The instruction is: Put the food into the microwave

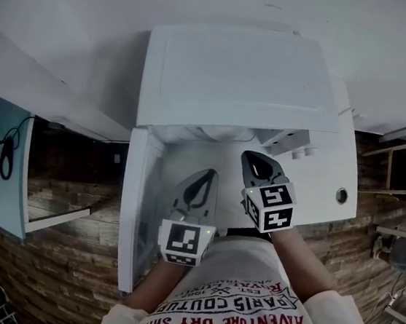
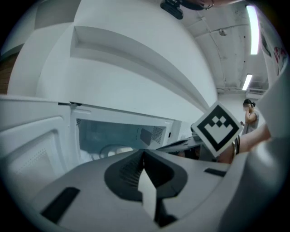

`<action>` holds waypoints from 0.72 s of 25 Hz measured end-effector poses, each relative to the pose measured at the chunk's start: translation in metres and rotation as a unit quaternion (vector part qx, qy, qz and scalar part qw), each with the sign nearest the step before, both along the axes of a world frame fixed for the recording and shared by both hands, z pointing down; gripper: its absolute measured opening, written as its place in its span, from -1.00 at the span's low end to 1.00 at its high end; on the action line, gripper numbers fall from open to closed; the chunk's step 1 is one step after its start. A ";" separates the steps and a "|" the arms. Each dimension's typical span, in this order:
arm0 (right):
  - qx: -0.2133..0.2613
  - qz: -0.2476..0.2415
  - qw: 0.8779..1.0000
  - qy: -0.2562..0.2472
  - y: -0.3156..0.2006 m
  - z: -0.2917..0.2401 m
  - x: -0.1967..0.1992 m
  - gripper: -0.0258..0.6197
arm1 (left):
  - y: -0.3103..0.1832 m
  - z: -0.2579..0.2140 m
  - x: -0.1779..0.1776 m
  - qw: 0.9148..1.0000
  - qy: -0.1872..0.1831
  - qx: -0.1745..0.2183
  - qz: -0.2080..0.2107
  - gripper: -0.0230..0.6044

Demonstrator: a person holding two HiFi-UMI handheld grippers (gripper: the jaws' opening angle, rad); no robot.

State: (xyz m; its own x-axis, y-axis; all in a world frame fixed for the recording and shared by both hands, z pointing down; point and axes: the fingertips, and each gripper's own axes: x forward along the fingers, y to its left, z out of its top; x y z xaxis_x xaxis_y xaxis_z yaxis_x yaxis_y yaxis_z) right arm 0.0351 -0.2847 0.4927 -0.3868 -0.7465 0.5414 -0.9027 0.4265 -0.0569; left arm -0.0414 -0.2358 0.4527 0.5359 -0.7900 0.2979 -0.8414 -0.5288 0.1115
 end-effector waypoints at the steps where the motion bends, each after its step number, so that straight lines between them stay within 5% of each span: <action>1: 0.012 0.003 1.000 -0.010 0.004 -0.009 0.000 -0.88 | 0.000 -0.005 0.001 1.000 0.001 0.006 0.001 -0.91; 14: 0.179 0.041 0.981 -0.059 0.037 -0.113 0.002 -0.88 | -0.001 -0.071 -0.014 0.995 0.004 0.098 -0.015 -0.91; 18: 0.187 0.044 0.979 -0.066 0.042 -0.120 0.003 -0.88 | -0.002 -0.078 -0.022 0.995 0.010 0.100 -0.029 -0.91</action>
State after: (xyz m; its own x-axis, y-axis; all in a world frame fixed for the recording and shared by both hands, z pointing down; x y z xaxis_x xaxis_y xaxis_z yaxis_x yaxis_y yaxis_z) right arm 0.0376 -0.2428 0.3727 -0.3605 -0.9166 0.1732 -0.9321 0.3611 -0.0291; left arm -0.0630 -0.2374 0.3751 0.4922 -0.8619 0.1221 -0.8696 -0.4930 0.0262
